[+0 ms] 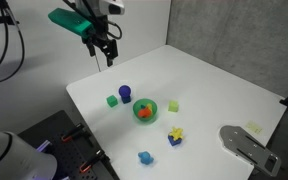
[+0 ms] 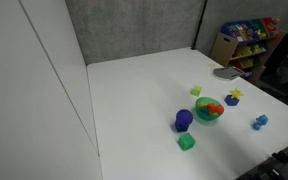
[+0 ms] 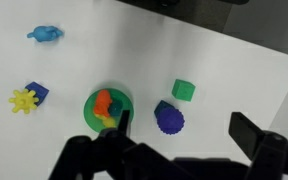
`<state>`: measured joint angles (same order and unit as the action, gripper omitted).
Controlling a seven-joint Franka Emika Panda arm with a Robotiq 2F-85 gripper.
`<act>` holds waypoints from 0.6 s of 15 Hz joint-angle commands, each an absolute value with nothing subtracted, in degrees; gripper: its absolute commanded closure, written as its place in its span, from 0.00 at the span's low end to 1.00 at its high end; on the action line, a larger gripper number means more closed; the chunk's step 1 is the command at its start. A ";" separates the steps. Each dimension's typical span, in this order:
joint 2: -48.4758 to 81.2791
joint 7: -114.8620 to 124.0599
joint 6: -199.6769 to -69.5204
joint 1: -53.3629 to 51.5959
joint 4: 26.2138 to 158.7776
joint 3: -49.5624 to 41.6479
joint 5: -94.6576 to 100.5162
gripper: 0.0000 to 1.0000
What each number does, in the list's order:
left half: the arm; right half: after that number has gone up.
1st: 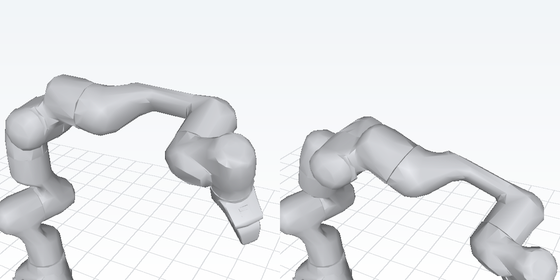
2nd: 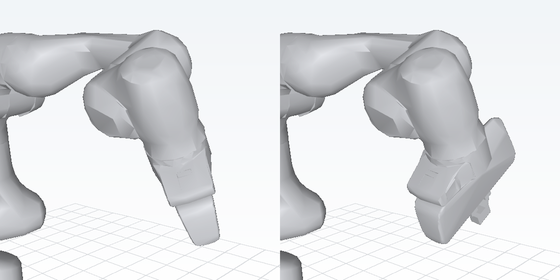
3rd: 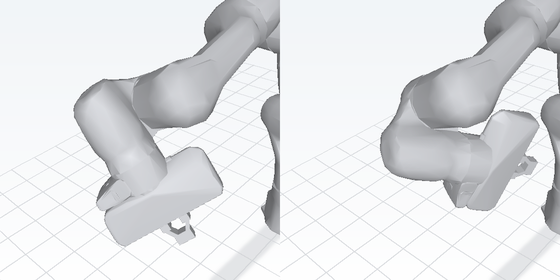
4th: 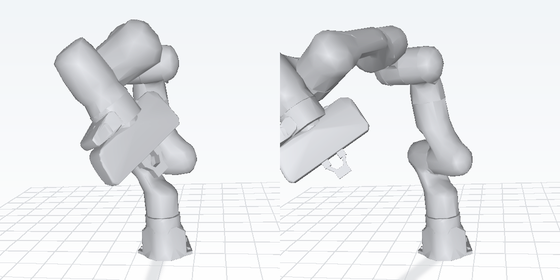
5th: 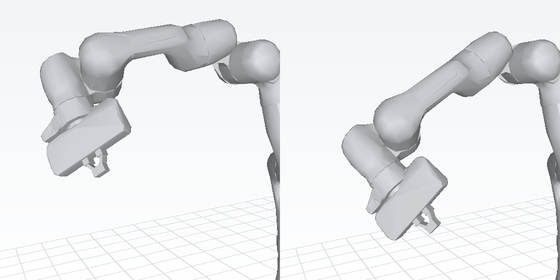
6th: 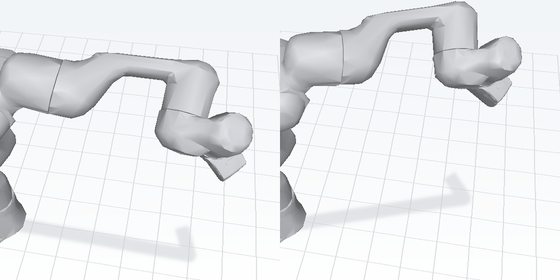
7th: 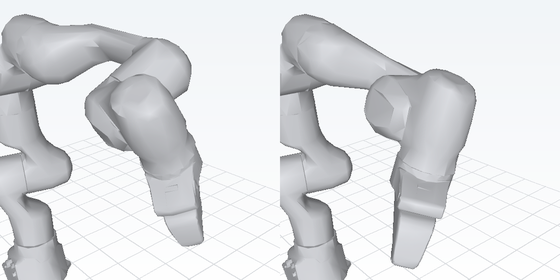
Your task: Put the yellow object inside the bowl
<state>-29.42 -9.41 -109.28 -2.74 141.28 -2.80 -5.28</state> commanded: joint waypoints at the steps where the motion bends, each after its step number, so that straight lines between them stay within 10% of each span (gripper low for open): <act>1: -23.71 -6.66 -112.31 -0.25 138.08 -2.36 -2.09 0.00; 9: -10.76 -1.45 -125.77 5.48 137.15 -4.33 3.82 0.00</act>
